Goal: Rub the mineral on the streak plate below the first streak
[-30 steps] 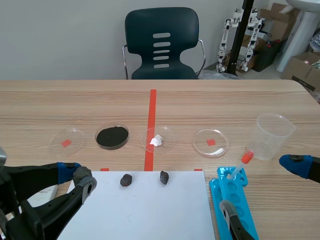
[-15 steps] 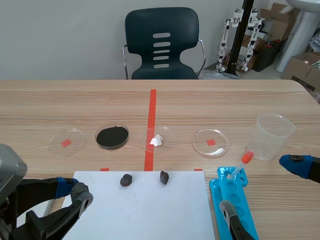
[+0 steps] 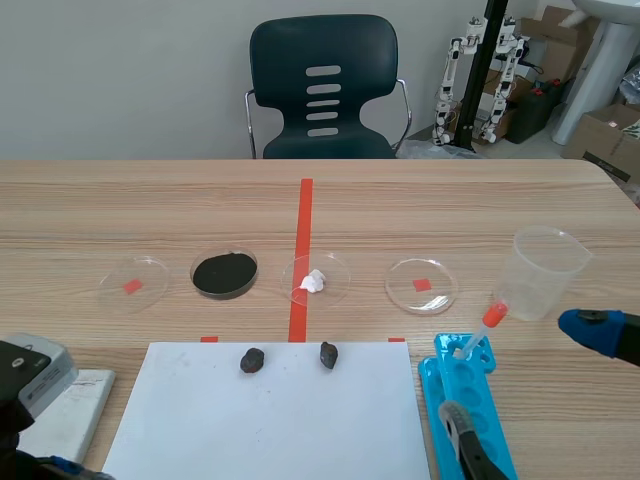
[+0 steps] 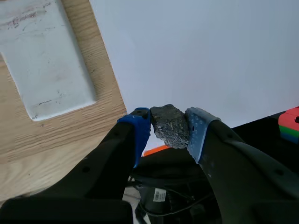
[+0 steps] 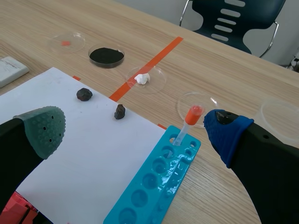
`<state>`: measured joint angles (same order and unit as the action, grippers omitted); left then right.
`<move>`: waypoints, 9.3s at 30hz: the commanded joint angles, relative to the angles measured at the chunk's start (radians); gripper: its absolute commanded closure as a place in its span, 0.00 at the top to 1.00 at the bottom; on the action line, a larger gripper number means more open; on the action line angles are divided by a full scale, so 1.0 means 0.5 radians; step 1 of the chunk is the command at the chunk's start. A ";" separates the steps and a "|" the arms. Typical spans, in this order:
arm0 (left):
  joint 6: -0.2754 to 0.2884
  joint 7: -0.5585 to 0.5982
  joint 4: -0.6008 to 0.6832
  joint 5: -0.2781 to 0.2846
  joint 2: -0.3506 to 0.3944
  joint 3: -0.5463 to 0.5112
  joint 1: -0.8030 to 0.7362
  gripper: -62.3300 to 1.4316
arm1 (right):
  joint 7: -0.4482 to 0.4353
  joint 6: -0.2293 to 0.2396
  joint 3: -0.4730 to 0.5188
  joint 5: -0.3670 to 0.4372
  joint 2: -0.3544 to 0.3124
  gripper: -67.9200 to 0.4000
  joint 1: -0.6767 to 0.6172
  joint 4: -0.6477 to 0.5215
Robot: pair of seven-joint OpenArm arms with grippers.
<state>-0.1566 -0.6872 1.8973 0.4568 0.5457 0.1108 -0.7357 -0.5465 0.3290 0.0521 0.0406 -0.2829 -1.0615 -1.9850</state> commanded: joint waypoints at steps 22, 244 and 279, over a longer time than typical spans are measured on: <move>-0.174 -0.948 -0.205 0.187 -0.004 -0.249 0.599 0.16 | -0.027 -0.006 0.011 0.015 -0.011 0.92 0.001 -0.021; 0.240 0.220 -0.195 0.583 0.047 -0.329 0.500 0.16 | -0.027 -0.006 0.011 0.015 -0.011 0.92 0.001 -0.021; 0.829 1.478 0.172 -0.264 0.045 -0.381 -0.356 0.16 | -0.027 -0.006 0.011 0.015 -0.011 0.92 0.001 -0.021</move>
<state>0.2584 0.0402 1.9701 0.3317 0.5709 -0.0765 -0.9169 -0.5453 0.3290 0.0521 0.0402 -0.2829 -1.0615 -1.9850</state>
